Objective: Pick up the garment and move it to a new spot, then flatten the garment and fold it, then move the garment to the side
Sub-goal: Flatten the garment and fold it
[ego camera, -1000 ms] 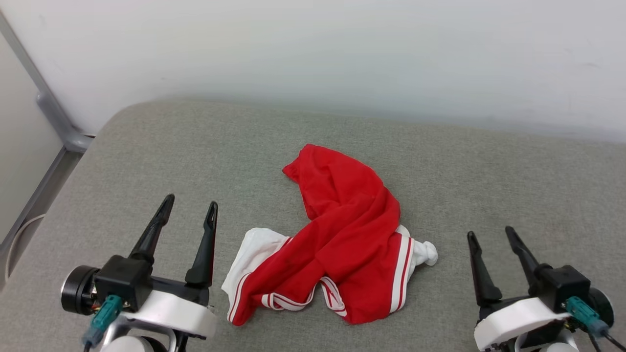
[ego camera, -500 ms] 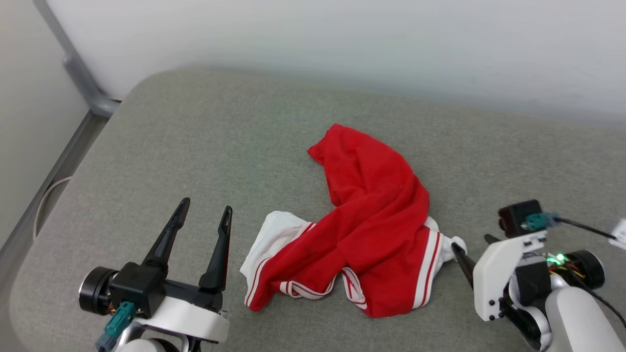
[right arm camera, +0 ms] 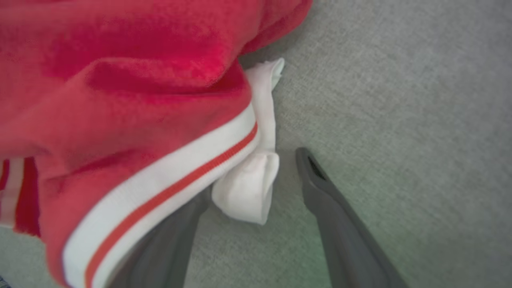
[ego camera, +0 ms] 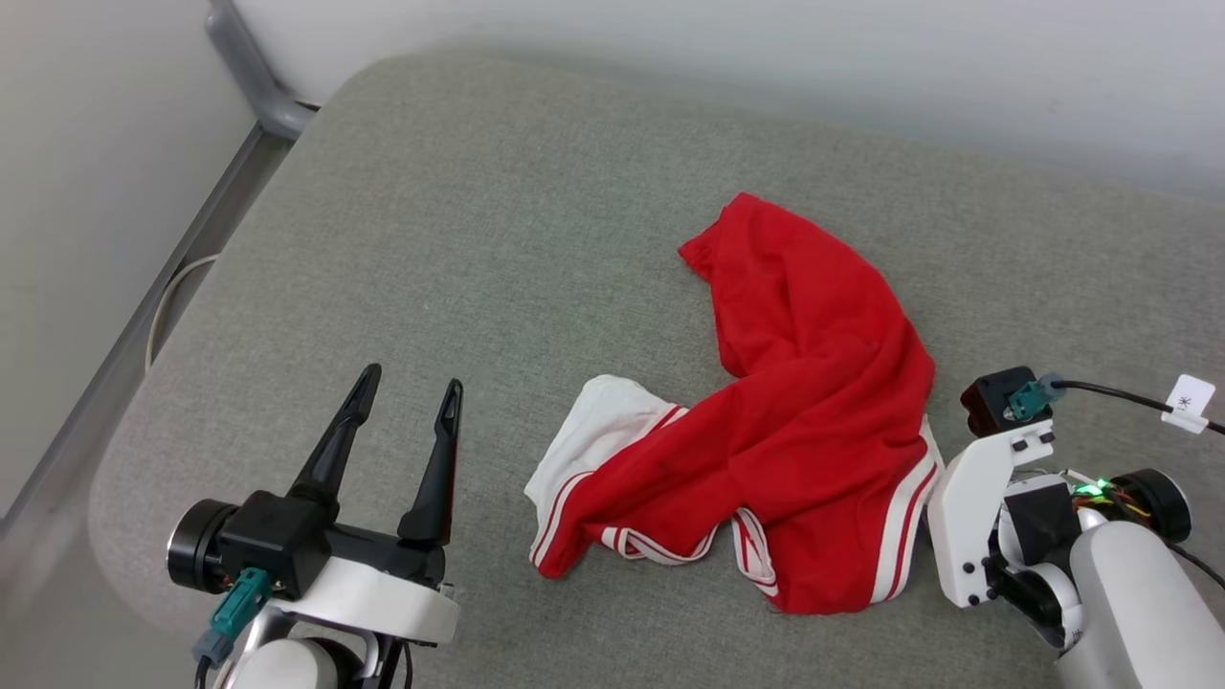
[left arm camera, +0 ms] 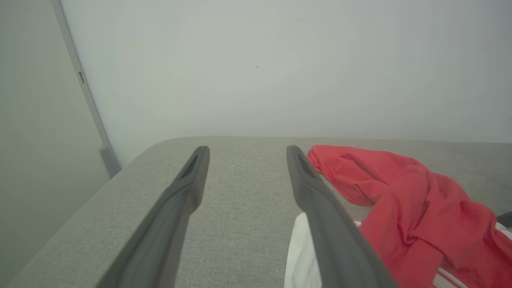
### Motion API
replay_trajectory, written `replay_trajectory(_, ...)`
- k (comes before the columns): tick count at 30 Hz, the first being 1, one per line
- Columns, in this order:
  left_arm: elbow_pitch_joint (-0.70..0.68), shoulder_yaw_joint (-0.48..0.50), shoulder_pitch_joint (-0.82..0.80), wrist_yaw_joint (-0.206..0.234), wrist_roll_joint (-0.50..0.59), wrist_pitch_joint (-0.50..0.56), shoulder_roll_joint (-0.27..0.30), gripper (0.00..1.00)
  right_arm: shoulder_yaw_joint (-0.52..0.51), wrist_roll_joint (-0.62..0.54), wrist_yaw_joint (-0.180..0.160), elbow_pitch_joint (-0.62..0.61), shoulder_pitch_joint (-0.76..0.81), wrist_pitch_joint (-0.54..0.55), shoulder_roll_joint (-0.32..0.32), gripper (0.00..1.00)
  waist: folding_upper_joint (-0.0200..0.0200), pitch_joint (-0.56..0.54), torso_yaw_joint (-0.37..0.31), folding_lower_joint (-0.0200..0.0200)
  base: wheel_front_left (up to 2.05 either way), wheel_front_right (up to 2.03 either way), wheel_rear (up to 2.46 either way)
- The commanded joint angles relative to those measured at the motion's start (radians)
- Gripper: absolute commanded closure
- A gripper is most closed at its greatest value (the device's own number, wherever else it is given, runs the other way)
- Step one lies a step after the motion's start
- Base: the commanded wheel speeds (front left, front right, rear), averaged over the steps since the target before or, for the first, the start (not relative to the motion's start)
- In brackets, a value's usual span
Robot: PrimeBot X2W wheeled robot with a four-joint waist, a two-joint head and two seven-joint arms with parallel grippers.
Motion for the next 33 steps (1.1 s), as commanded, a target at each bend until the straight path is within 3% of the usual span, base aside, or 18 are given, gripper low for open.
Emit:
replay_trajectory(1,0.003,0.010,-0.011,-0.009,0.008,-0.003,-0.010,0.00,0.016,0.002,-0.001,0.029,-0.001,0.005,-0.002,0.21,0.0000,0.011,0.010,-0.0001,0.00,0.00,0.00)
replay_trajectory(3,0.009,0.022,-0.007,-0.020,0.018,-0.003,-0.022,0.00,0.033,0.004,-0.001,0.049,0.007,0.000,-0.004,1.00,0.0000,0.012,0.010,-0.0001,0.00,0.00,0.00)
replay_trajectory(9,0.028,0.048,0.009,-0.038,0.048,-0.003,-0.038,0.00,0.009,-0.006,-0.001,0.056,0.019,-0.058,-0.025,1.00,0.0000,-0.022,-0.025,-0.0001,0.00,0.00,0.00)
replay_trajectory(15,0.033,0.070,0.032,-0.052,0.064,-0.003,-0.045,0.00,-0.052,-0.006,-0.001,-0.026,0.051,-0.060,-0.064,1.00,0.0000,-0.086,-0.092,-0.0001,0.00,0.00,0.00)
replay_trajectory(19,0.034,0.078,0.052,-0.056,0.068,-0.002,-0.049,0.00,-0.087,-0.011,-0.001,-0.083,0.080,-0.022,-0.111,1.00,0.0000,-0.114,-0.124,-0.0001,0.00,0.00,0.00)
replay_trajectory(24,0.028,0.077,0.061,-0.062,0.077,-0.003,-0.056,0.00,-0.166,-0.044,-0.001,-0.170,0.123,0.075,-0.217,1.00,0.0000,-0.123,-0.149,-0.0001,0.00,0.00,0.00)
replay_trajectory(29,0.024,0.070,0.049,-0.066,0.082,-0.003,-0.070,0.00,-0.247,-0.086,-0.001,-0.214,0.150,0.185,-0.304,1.00,0.0000,-0.094,-0.139,-0.0001,0.00,0.00,0.00)
replay_trajectory(33,0.031,0.067,0.035,-0.069,0.081,-0.003,-0.076,0.00,-0.286,-0.100,-0.001,-0.184,0.136,0.238,-0.321,1.00,0.0000,-0.068,-0.117,-0.0001,0.00,0.00,0.00)
